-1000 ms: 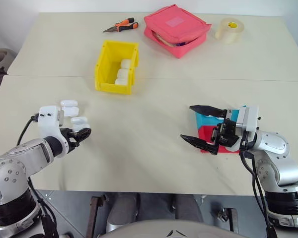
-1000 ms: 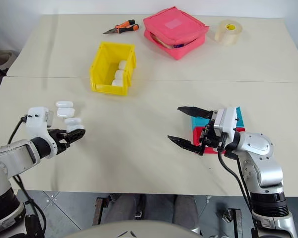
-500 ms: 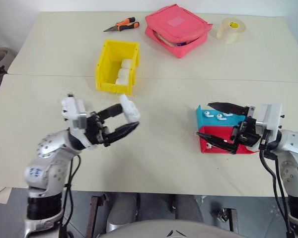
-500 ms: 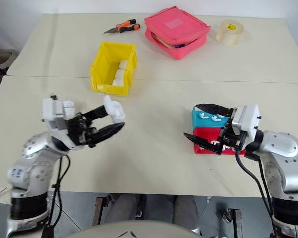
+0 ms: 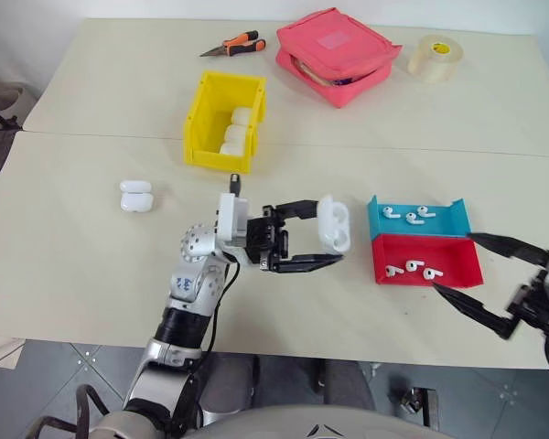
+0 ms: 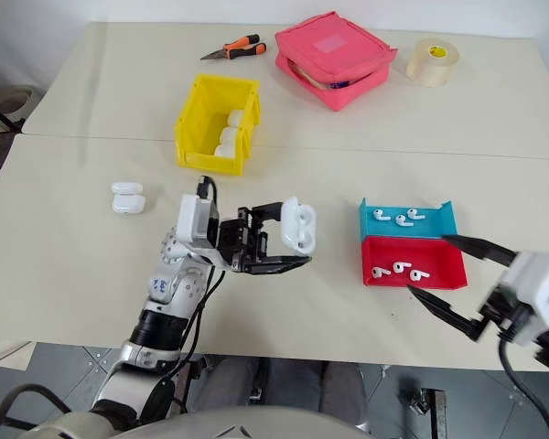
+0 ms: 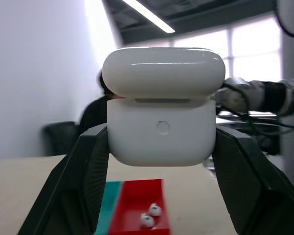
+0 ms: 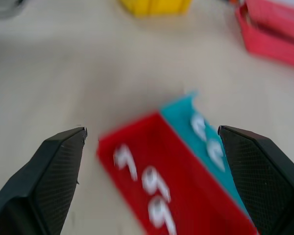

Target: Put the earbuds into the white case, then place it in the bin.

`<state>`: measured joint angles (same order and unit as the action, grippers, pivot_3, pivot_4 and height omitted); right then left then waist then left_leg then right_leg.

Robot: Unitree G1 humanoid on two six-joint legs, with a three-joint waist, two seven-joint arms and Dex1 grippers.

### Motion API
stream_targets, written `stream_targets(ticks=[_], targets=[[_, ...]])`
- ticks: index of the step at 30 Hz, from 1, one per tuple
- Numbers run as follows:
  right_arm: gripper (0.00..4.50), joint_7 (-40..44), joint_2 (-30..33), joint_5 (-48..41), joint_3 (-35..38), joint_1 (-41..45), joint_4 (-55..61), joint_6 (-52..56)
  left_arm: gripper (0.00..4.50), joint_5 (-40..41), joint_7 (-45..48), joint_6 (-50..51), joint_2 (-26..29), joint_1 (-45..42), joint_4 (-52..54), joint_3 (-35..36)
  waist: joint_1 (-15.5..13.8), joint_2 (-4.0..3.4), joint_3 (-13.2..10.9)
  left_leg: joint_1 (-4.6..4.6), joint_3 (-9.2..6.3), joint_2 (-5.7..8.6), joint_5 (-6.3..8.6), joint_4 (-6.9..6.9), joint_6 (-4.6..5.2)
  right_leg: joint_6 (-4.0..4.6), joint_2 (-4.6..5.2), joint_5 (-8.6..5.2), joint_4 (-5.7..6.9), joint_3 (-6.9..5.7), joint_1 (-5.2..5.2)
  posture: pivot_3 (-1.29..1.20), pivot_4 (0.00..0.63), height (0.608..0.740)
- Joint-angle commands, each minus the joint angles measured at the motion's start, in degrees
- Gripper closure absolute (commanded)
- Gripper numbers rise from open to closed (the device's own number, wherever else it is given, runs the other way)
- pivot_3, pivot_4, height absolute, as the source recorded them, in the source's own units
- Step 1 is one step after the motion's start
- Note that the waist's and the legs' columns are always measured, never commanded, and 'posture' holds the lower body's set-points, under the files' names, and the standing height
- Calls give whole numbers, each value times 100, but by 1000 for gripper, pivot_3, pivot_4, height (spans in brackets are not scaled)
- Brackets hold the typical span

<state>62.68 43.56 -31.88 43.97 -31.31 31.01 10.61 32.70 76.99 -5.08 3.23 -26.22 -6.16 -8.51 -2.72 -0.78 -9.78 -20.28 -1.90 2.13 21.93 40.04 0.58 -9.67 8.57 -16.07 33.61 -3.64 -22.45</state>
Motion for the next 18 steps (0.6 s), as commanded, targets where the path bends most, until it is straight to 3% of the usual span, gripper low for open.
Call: stream_targets(ticks=[1,10,18], targets=[[0,239,66,95,351,-293,42,-146,1730,98,254,-188,-170,-85,-149,-98,34,2,-1,5,5,-1,1,-1,2,0,0,0,1,4,1,0,150,740],[0,265,947,583,29,-371,-124,758,1730,-109,150,-335,-249,15,-145,-240,85,4,-2,8,-20,-5,1,2,4,0,0,0,2,13,0,0,150,740],[0,109,2513,993,-1338,926,-239,1869,1730,-442,-333,-372,-212,99,-55,-326,101,4,-3,5,-53,-3,0,3,4,-1,1,1,2,11,-2,0,150,740]])
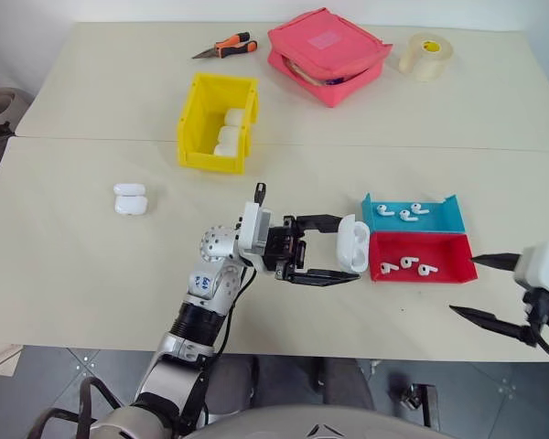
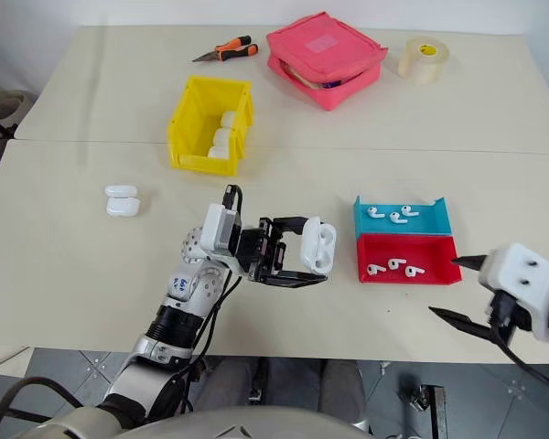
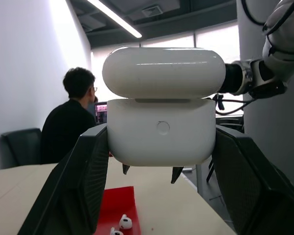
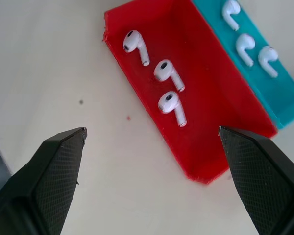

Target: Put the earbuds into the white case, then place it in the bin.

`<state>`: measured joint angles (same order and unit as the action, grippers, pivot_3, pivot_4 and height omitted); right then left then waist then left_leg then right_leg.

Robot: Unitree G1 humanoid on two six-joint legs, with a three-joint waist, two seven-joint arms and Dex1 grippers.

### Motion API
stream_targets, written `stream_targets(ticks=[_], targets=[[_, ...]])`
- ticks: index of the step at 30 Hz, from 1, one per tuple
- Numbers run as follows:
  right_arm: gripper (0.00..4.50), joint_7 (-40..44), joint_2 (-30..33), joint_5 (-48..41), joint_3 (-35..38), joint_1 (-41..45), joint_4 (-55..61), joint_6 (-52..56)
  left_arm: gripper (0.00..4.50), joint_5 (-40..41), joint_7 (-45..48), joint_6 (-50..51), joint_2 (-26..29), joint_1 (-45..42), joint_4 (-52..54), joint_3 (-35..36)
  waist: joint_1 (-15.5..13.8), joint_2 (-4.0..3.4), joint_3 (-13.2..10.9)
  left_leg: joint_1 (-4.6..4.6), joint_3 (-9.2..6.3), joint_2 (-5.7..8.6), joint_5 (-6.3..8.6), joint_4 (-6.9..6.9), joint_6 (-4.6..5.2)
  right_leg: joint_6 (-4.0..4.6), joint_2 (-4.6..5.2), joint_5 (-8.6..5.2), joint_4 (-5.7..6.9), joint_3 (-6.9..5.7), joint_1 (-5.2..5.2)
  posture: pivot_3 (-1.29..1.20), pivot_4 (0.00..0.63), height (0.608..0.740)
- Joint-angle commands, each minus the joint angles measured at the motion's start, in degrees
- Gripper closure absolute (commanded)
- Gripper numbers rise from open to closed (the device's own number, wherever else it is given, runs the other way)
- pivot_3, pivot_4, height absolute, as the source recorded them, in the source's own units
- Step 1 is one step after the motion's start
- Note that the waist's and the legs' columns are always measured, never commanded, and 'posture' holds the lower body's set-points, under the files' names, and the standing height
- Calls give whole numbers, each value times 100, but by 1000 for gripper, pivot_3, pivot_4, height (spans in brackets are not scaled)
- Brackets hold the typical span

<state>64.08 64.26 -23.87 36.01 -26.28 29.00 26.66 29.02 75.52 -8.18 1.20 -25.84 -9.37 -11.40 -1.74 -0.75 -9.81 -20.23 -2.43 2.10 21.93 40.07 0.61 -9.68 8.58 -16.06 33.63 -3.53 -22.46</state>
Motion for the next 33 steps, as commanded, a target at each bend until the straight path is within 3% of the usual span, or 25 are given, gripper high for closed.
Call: stream_targets(ticks=[1,10,14,19,33], targets=[[0,-38,592,274,-812,642,-119,280,1730,-106,-224,-41,15,76,277,-54,-1,0,0,0,-3,0,0,2,0,0,0,0,-1,-2,1,0,150,740],[0,-46,823,984,-2493,1966,-762,-18,1730,-153,-393,-94,47,229,407,-162,-29,1,-1,-13,-14,6,0,1,1,-2,6,1,-10,-12,-4,0,150,740],[882,14,800,1222,-2787,2202,-1023,-299,1731,-138,-454,-27,65,270,516,-192,-23,1,-1,-13,-12,5,0,3,0,-3,5,2,-9,-12,-3,0,150,740],[2565,72,725,1344,-2997,2423,-1152,-525,1731,-104,-498,14,110,288,563,-204,-3,1,0,-12,-11,5,0,3,0,-4,5,2,-8,-12,-3,0,150,740],[2565,183,566,1629,-3434,2766,-1479,-945,1731,-72,-505,126,105,276,614,-217,17,0,0,-12,-11,4,0,4,0,-4,4,2,-8,-14,-3,0,150,740]])
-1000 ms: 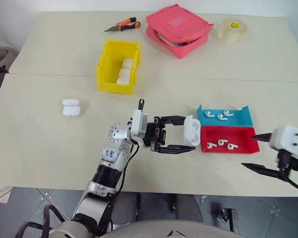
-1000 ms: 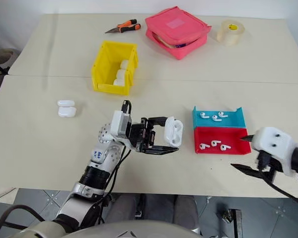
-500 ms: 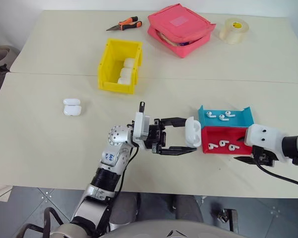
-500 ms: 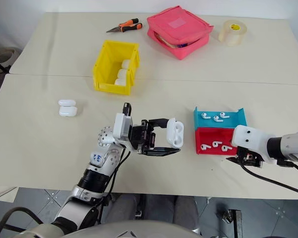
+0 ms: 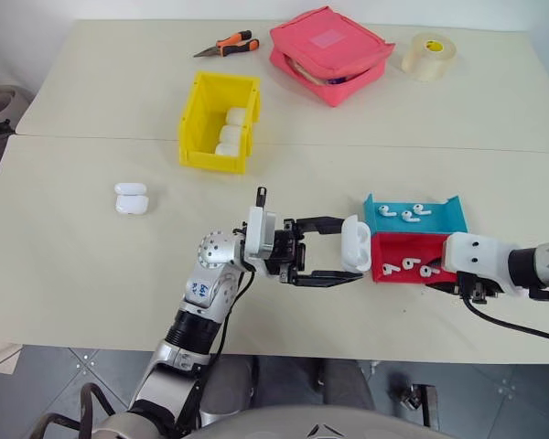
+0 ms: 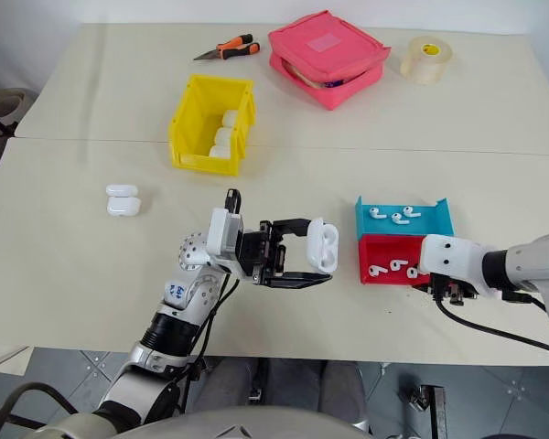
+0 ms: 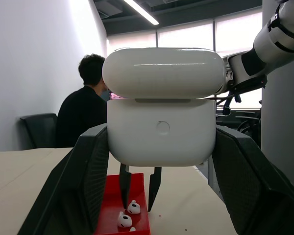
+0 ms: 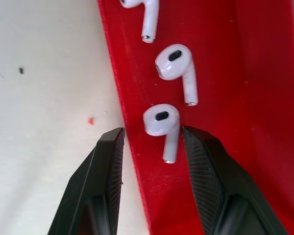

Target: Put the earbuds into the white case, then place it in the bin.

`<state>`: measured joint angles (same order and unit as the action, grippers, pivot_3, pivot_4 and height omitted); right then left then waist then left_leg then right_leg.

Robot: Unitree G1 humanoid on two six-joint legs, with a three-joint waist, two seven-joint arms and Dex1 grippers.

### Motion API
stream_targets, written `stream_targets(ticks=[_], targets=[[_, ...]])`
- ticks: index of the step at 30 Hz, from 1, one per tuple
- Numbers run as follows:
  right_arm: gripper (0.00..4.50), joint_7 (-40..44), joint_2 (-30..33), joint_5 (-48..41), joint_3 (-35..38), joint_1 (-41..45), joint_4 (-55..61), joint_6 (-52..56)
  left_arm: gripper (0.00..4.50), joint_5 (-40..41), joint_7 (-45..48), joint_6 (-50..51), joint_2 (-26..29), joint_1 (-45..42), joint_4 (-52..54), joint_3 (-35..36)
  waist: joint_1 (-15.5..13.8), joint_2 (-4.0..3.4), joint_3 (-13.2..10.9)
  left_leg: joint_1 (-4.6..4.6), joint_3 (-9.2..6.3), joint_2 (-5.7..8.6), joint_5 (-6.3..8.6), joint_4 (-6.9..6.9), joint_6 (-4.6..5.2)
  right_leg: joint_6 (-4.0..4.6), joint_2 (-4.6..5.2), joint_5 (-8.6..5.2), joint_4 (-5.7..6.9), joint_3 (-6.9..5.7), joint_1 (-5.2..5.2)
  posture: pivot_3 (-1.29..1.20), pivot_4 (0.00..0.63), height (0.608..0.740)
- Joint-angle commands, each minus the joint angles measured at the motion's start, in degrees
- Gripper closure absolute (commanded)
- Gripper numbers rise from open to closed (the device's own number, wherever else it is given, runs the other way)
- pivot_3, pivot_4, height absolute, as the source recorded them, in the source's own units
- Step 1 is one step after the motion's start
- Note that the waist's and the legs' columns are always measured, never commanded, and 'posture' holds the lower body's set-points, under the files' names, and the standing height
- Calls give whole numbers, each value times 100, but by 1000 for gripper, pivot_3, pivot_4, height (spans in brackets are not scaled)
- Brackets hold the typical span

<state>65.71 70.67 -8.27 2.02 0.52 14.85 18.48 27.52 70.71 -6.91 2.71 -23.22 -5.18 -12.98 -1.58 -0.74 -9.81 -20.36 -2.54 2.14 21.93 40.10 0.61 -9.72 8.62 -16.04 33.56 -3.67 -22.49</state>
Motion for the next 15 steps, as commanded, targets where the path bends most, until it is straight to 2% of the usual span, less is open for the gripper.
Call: stream_targets(ticks=[1,15], targets=[[2565,24,-94,82,-52,110,-89,-143,1731,78,-25,0,-46,11,192,-57,1,0,0,0,0,0,0,0,0,0,0,0,0,0,0,0,150,740],[2565,86,-365,-81,-159,360,-29,168,1731,57,-38,-16,-31,6,204,-56,16,0,0,3,1,-3,-2,6,-3,0,-2,0,7,1,1,0,150,740]])
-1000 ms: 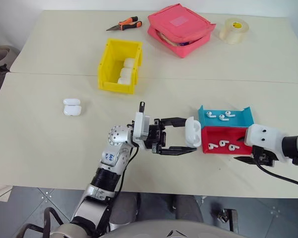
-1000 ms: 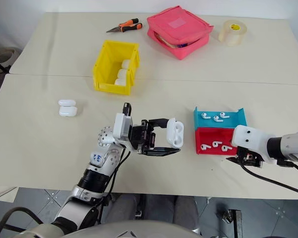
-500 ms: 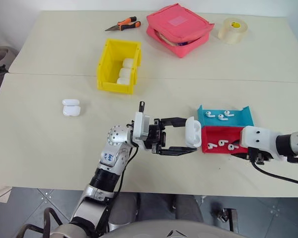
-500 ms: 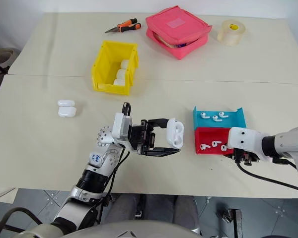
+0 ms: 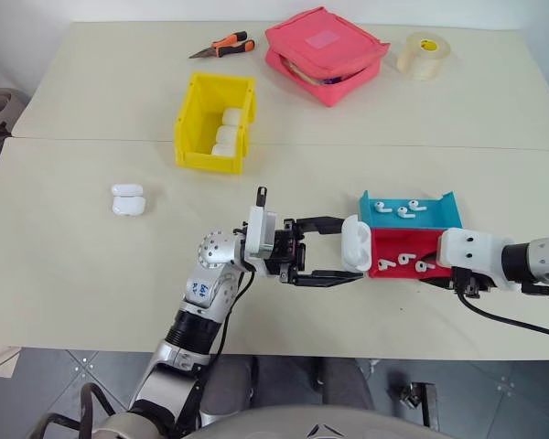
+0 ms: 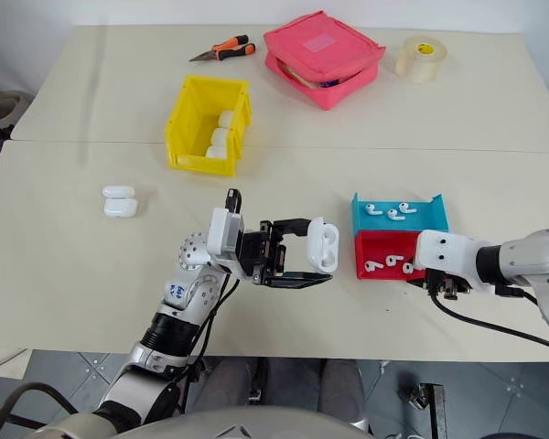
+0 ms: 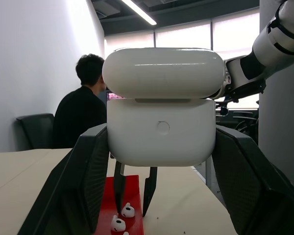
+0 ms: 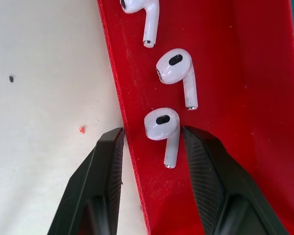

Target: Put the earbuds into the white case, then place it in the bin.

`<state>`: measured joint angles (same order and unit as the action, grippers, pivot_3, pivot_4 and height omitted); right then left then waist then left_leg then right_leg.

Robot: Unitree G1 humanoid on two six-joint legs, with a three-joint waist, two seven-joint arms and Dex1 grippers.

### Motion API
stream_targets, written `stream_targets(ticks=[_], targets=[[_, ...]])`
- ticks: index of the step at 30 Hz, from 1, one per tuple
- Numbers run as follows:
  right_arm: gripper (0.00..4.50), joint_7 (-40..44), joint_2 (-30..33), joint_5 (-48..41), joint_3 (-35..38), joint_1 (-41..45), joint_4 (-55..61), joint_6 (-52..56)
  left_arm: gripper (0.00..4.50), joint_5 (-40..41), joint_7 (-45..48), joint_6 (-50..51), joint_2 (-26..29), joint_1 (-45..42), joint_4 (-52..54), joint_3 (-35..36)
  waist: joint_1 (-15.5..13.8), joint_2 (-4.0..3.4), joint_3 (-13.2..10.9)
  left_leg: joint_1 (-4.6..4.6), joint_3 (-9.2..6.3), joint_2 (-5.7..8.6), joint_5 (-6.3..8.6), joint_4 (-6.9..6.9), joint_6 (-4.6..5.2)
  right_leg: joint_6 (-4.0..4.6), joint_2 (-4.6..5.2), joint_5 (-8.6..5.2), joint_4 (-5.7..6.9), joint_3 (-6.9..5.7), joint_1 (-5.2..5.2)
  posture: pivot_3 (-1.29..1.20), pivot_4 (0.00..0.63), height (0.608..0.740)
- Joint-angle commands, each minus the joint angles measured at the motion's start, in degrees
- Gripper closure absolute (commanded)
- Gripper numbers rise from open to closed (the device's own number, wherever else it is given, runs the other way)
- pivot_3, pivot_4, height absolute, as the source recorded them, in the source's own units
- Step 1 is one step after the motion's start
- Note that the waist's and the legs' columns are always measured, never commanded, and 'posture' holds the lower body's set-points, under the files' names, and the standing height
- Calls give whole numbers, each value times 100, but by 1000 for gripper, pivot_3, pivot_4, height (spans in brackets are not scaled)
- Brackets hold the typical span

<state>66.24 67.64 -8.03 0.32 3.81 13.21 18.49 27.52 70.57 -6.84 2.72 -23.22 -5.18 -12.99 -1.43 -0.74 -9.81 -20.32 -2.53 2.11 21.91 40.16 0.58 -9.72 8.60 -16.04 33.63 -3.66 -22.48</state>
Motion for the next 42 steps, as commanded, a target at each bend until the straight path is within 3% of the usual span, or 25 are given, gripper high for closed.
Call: stream_targets(ticks=[1,15,18,21,29,35,38,42], targets=[[2565,46,-55,-80,10,27,146,164,1731,57,-22,-25,-34,3,199,-55,-1,0,0,0,0,0,0,0,0,0,0,0,0,0,0,0,150,740],[2565,77,-48,161,-53,85,-9,-44,1731,42,-36,-41,-50,-4,199,-65,-3,0,0,0,0,1,0,2,0,0,0,0,1,1,0,0,150,740],[3127,88,-91,141,-65,126,-3,-17,1731,39,-45,-40,-47,-1,203,-63,-3,0,0,0,0,1,0,2,0,0,0,0,1,1,0,0,150,740],[3989,88,-107,142,-69,125,11,3,1731,37,-43,-43,-40,-1,203,-60,-3,0,0,0,0,1,0,3,0,0,0,0,2,1,0,0,150,740],[3992,26,-114,89,52,41,160,95,1731,73,-13,-23,-24,-1,205,-46,-3,0,0,0,0,1,0,3,0,0,0,0,2,1,1,0,150,740],[3992,242,-389,-1029,1666,-752,908,200,1731,175,170,-43,20,-104,56,47,-28,0,0,-3,-1,3,0,3,0,0,2,0,2,0,0,0,150,740],[3992,127,-968,-1720,2414,-1031,1317,185,1731,244,258,-41,17,-211,-90,154,-43,1,0,-3,-1,3,0,3,0,-2,1,1,1,-1,2,0,150,740],[3992,-801,-1984,-3110,2888,-808,2034,713,1731,287,357,-5,15,-387,-302,247,-29,-2,1,0,0,2,0,5,0,-2,0,1,6,1,1,0,150,740]])
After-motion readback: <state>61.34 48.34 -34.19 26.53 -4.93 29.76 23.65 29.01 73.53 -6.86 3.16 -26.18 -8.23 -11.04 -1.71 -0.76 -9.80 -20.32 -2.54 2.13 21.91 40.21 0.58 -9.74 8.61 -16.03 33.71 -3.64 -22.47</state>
